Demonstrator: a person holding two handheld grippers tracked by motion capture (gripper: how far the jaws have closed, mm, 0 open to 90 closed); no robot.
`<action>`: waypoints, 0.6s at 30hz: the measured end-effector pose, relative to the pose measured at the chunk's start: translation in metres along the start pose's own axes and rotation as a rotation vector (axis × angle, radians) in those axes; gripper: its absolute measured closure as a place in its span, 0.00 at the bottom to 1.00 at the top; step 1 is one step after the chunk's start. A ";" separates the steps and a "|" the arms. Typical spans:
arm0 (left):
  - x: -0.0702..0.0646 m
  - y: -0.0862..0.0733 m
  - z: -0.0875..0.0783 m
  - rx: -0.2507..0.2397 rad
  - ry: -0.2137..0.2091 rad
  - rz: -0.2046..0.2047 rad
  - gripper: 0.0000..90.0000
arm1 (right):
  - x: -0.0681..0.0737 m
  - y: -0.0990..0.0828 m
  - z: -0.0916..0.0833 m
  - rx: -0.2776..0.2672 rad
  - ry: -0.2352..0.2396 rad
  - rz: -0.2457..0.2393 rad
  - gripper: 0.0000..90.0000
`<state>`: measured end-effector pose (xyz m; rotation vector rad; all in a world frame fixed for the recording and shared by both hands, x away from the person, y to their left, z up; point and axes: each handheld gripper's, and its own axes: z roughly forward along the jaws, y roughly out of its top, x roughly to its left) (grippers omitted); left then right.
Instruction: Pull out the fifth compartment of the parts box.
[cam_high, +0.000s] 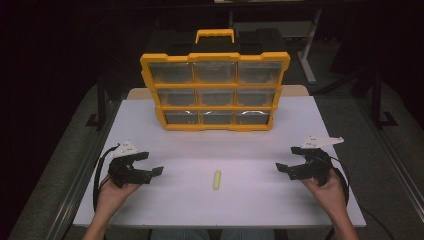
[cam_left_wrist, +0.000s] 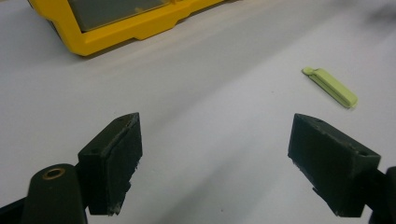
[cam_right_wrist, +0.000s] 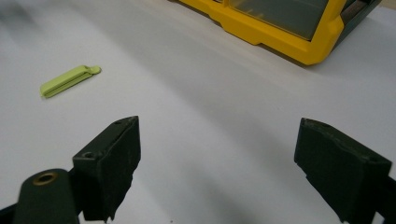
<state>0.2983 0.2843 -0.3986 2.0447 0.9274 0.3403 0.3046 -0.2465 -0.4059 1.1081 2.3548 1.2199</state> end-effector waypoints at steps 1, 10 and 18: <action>0.000 0.000 0.000 -0.001 0.000 -0.001 0.20 | 0.000 0.000 0.000 -0.001 0.001 0.000 0.15; 0.002 0.000 0.000 -0.007 -0.006 -0.018 0.20 | 0.000 0.000 0.000 -0.002 -0.002 -0.002 0.15; 0.004 0.001 0.001 -0.009 -0.020 -0.020 0.21 | 0.000 0.000 0.001 0.004 -0.006 -0.002 0.15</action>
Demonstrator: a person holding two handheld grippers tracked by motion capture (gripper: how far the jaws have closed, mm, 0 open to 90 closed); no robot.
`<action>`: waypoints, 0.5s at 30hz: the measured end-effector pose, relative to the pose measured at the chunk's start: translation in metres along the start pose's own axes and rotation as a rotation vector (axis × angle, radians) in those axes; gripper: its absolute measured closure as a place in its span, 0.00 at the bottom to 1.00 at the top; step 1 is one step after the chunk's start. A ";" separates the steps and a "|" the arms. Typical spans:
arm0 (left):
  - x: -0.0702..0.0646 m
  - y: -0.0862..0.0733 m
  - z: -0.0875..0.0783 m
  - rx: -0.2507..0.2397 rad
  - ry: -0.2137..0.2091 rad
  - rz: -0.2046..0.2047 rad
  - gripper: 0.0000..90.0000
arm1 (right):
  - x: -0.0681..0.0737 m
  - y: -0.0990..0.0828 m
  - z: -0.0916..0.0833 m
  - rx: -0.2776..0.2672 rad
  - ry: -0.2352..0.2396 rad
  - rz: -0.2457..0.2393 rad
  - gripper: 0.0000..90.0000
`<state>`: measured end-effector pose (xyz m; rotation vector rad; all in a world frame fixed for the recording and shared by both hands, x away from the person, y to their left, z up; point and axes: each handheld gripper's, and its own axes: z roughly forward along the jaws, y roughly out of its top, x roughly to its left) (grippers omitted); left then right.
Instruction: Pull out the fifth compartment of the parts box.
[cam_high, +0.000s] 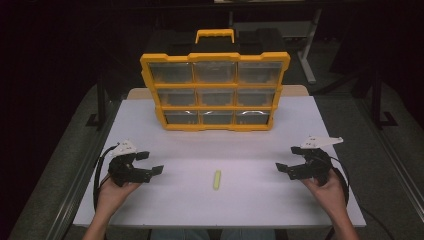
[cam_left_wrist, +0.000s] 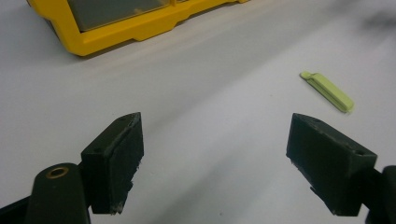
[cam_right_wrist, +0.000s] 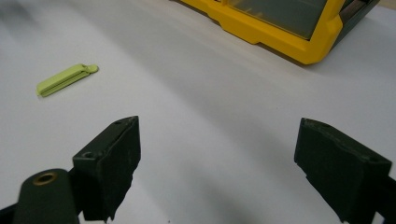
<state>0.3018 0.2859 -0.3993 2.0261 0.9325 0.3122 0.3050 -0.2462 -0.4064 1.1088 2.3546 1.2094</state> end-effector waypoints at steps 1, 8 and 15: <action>0.000 0.000 0.000 0.000 -0.001 0.000 0.21 | 0.000 0.000 0.000 0.000 0.000 -0.001 0.15; 0.000 0.003 0.004 -0.007 -0.022 -0.001 0.22 | 0.001 0.000 0.001 0.000 0.000 -0.006 0.15; -0.001 0.012 0.008 -0.016 -0.074 0.012 0.23 | 0.002 0.001 0.001 0.000 -0.001 -0.012 0.15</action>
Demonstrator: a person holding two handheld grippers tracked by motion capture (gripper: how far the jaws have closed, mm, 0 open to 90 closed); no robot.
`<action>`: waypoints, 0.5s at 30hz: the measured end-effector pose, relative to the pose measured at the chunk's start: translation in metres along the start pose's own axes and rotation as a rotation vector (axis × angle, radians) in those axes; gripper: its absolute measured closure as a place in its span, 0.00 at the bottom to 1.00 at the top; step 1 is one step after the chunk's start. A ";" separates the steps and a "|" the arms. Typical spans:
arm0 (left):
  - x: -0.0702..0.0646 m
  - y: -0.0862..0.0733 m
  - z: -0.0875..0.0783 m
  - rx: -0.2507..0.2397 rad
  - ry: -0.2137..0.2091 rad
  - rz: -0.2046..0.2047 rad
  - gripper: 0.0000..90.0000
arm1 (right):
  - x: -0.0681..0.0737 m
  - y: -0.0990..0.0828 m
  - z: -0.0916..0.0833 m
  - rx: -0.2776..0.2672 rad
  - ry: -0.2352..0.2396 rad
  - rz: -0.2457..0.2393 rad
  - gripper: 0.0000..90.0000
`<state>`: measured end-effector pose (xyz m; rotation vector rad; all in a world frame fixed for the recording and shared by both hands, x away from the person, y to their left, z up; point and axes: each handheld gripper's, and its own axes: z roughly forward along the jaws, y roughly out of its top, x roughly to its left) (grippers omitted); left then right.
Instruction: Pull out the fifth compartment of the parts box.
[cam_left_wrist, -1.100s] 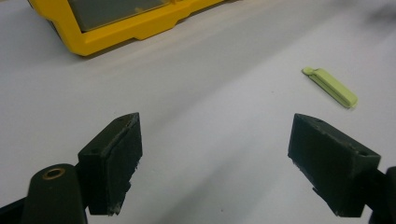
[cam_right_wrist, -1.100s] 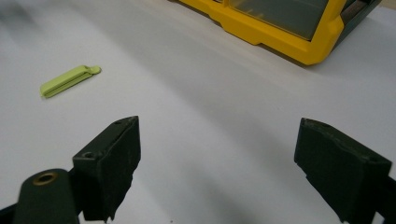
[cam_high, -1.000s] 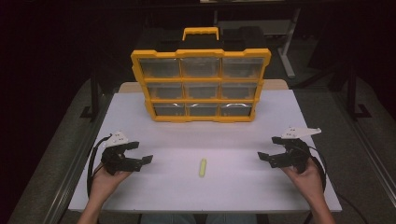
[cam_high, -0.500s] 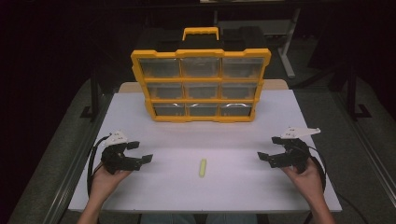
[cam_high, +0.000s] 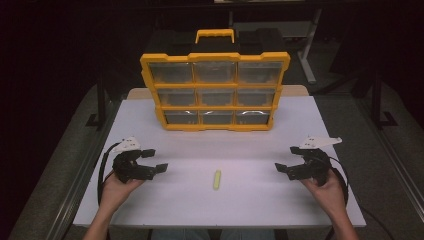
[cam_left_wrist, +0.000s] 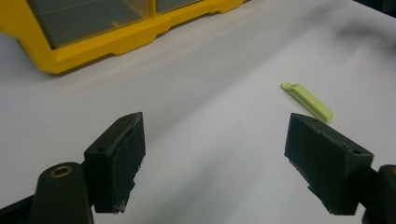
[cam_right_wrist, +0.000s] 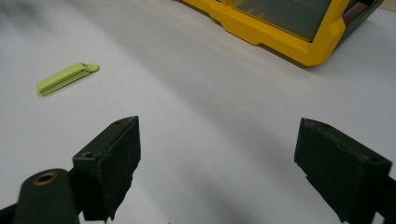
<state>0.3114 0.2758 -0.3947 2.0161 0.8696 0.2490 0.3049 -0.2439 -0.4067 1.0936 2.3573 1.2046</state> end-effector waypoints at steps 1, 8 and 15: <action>-0.001 0.002 0.001 -0.003 -0.002 0.002 0.23 | 0.000 0.000 0.000 -0.001 -0.001 0.000 0.15; -0.005 0.019 0.004 0.000 -0.025 0.040 0.24 | -0.001 0.000 0.000 -0.004 -0.004 0.002 0.15; -0.004 0.038 0.009 -0.038 -0.082 0.023 0.25 | -0.002 0.000 0.001 0.003 -0.006 0.006 0.15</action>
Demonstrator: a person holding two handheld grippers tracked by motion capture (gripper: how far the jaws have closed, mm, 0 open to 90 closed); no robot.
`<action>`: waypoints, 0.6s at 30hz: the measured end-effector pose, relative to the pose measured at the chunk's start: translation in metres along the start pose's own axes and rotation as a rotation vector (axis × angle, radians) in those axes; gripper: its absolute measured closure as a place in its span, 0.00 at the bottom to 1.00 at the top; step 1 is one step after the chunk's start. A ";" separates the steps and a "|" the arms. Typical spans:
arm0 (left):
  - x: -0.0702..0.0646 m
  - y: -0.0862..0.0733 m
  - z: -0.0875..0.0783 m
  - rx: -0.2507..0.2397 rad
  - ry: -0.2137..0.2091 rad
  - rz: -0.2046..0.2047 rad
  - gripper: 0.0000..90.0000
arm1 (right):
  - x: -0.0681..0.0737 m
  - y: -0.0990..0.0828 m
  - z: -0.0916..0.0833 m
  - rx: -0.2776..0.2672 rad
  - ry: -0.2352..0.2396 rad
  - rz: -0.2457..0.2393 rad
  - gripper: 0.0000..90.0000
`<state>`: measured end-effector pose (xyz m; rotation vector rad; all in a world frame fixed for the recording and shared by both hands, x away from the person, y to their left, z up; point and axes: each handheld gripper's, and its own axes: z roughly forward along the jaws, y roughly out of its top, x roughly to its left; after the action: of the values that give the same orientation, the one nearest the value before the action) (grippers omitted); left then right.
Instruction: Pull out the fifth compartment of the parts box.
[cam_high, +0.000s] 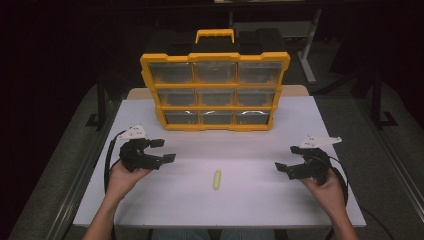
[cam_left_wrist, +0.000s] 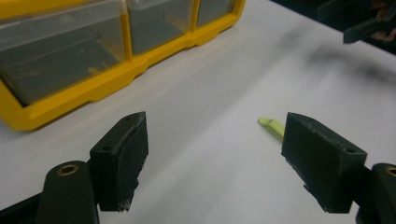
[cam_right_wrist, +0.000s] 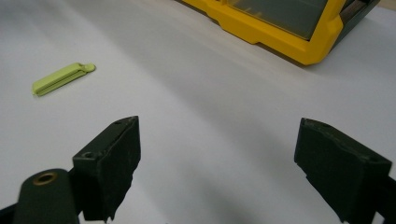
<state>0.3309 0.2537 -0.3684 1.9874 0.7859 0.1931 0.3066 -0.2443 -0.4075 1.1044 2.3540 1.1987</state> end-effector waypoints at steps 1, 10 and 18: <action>0.000 0.000 0.000 0.000 0.000 0.000 0.25 | 0.000 0.000 0.000 0.000 0.000 0.000 0.15; -0.002 0.034 0.010 -0.033 -0.069 0.001 0.28 | -0.002 -0.001 -0.002 -0.003 0.001 0.004 0.15; 0.002 0.050 0.019 -0.069 -0.132 -0.080 0.30 | -0.003 0.000 -0.002 -0.005 0.005 0.001 0.15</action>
<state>0.3628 0.2241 -0.3368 1.8797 0.7622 0.0412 0.3076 -0.2477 -0.4071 1.1021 2.3539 1.2082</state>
